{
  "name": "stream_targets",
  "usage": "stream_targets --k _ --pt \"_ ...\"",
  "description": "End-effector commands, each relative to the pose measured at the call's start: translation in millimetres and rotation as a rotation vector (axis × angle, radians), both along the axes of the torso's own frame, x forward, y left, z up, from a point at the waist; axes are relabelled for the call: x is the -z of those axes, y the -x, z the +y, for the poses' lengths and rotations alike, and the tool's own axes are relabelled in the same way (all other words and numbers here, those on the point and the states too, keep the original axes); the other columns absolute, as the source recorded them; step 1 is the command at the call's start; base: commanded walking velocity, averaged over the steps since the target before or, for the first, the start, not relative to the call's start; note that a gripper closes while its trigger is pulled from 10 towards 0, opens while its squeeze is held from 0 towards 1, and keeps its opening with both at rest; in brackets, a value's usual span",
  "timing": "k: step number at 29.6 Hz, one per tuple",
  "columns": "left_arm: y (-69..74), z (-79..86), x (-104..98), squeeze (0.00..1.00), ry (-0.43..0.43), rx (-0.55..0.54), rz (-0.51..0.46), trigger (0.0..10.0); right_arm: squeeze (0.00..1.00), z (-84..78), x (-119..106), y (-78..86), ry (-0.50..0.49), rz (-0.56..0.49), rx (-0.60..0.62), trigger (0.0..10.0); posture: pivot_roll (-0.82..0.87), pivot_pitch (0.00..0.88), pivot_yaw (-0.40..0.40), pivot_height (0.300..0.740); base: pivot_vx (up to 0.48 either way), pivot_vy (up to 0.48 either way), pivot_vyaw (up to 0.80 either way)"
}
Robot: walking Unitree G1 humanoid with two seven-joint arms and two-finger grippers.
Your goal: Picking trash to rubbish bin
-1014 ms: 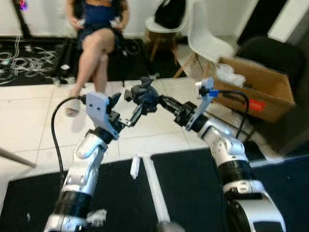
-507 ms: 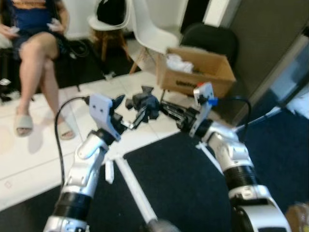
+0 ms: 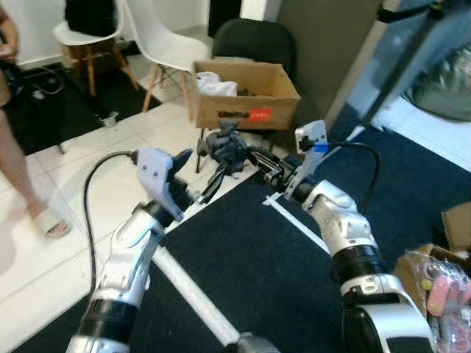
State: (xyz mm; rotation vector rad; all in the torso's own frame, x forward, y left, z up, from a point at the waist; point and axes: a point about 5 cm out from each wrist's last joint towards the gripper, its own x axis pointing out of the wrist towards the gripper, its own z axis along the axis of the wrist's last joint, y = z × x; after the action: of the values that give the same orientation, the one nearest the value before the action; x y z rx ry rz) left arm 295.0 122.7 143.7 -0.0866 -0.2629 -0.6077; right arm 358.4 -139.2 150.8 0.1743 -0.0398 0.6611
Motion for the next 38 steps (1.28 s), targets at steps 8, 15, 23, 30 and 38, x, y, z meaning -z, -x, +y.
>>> stream_targets --k 8,15,23,30,38 --pt "5.7 -2.1 0.2 0.0 -0.002 0.055 -0.004 10.0 0.0 -16.2 -4.7 -2.5 0.051 -0.034 0.018 10.0 -0.03 0.0 -0.054 0.74 0.0 0.0 -0.78" --pt "13.7 0.4 1.4 0.0 -0.003 0.139 0.004 10.0 0.0 -23.1 -5.3 9.3 0.103 -0.058 -0.17 10.0 -0.03 0.0 -0.051 0.74 0.0 0.0 -0.78" --pt "20.4 6.2 4.0 0.0 -0.022 0.194 0.025 10.0 0.0 -36.1 -6.5 13.6 0.113 -0.053 -0.225 10.0 -0.03 0.0 -0.048 0.74 0.0 0.0 -0.79" --pt "19.3 5.8 4.7 0.0 -0.009 0.183 0.042 10.0 0.0 -29.7 -3.8 13.8 0.106 -0.056 -0.226 10.0 -0.03 0.0 -0.045 0.74 0.0 0.0 -0.34" --pt "18.4 3.3 2.7 0.0 0.049 0.154 0.037 10.0 0.0 -25.1 -5.0 15.4 0.087 -0.06 -0.256 10.0 -0.03 0.0 -0.045 0.74 0.082 0.0 0.0"
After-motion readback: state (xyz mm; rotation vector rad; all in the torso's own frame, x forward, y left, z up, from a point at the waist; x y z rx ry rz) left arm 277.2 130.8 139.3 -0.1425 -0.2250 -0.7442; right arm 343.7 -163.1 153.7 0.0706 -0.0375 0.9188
